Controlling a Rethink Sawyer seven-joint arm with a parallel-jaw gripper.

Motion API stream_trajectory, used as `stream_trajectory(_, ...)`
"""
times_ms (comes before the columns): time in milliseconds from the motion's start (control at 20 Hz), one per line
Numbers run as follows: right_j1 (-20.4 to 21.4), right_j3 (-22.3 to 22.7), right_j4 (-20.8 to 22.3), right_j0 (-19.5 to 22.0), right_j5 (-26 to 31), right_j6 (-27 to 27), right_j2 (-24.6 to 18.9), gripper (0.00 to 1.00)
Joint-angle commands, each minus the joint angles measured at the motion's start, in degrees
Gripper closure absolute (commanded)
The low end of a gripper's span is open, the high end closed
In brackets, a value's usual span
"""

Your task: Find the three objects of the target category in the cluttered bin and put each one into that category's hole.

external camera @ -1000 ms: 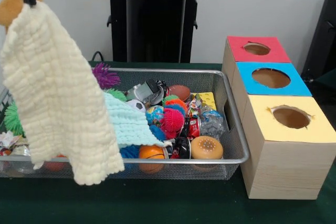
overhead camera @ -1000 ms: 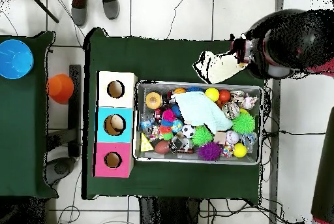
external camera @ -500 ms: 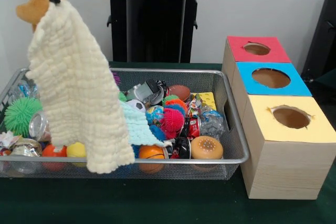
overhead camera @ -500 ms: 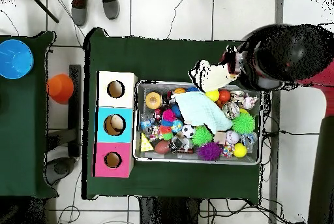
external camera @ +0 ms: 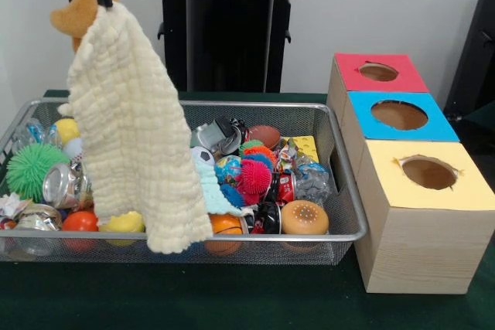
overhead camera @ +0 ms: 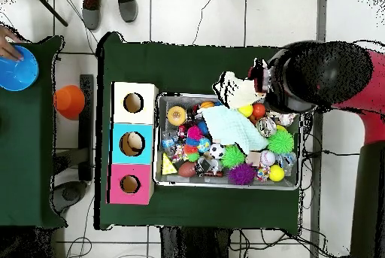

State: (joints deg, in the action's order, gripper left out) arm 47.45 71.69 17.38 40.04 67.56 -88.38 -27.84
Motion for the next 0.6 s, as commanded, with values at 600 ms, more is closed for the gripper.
stream_trajectory(600,4.00,19.65,-2.96,-2.87,-12.34,-9.72,6.71,1.00)
